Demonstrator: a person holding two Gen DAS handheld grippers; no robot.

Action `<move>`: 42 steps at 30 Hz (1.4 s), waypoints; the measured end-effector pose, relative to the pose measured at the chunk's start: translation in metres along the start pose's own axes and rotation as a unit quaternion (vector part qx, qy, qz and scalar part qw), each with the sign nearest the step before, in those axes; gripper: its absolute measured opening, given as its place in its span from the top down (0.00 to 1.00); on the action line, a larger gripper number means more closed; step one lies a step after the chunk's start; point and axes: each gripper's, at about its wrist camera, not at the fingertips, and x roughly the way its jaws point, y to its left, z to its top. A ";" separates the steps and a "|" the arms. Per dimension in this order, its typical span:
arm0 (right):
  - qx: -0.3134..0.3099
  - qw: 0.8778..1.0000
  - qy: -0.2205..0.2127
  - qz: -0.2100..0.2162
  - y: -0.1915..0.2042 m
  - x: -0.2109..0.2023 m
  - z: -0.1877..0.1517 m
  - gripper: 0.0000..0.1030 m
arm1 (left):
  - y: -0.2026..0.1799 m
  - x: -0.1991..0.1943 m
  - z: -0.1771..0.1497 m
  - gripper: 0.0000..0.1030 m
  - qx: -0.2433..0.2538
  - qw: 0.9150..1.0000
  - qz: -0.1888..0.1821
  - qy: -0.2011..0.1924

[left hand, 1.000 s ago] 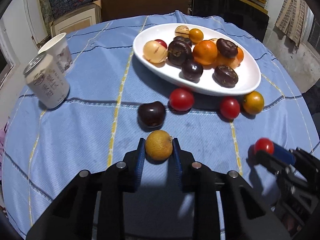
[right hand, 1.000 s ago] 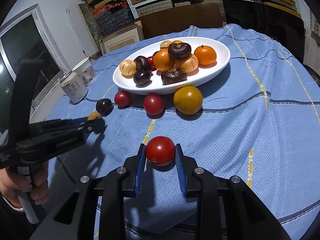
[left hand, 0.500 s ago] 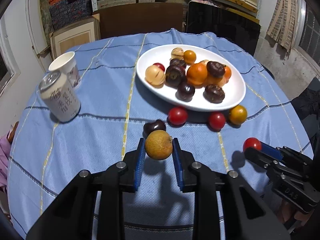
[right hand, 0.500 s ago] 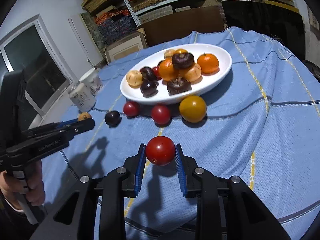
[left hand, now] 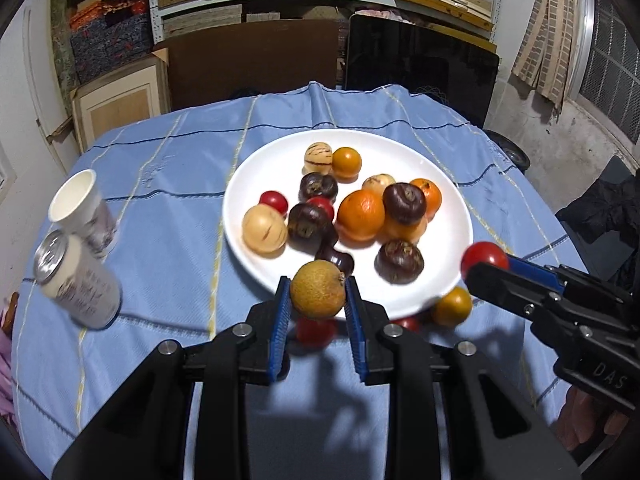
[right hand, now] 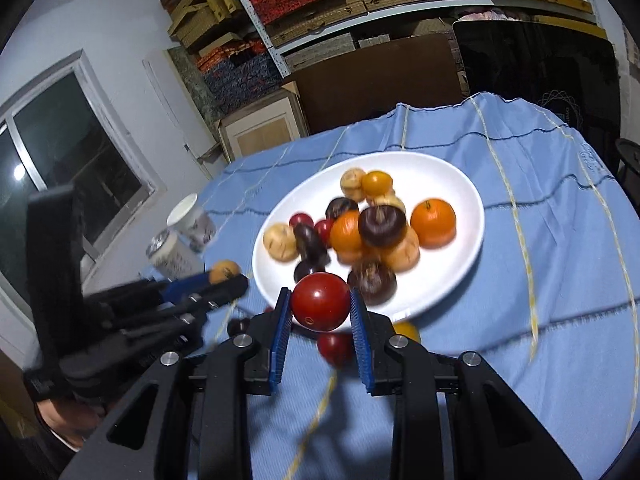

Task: Organize fruits
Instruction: 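Carry the red tomato and small brownish-yellow fruit over the plate, then lower both fruits onto the plate and open both grippers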

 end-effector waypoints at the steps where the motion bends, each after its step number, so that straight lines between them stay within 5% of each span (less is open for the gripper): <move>1: 0.002 1.000 -0.001 0.001 -0.001 0.002 0.003 0.71 | 0.000 0.003 0.003 0.75 -0.002 1.000 0.000 0.000; 24: -0.064 0.996 0.014 -0.054 0.007 0.073 0.062 0.70 | 0.005 0.072 0.026 0.75 -0.007 0.999 0.023 0.029; 26: -0.065 0.996 0.016 -0.061 0.007 0.083 0.066 0.66 | 0.006 0.072 0.026 0.75 -0.009 0.999 0.021 0.027; 28: -0.059 0.997 0.006 -0.058 0.004 0.084 0.069 0.48 | 0.005 0.073 0.027 0.75 -0.007 0.999 0.020 0.028; 37: -0.046 0.997 -0.017 -0.058 -0.004 0.055 0.056 0.48 | -0.001 0.058 0.030 0.47 -0.001 1.000 0.022 0.004; 42: -0.026 0.998 -0.029 -0.049 -0.010 0.030 0.043 0.46 | -0.005 0.040 0.028 0.44 0.000 1.000 0.020 -0.007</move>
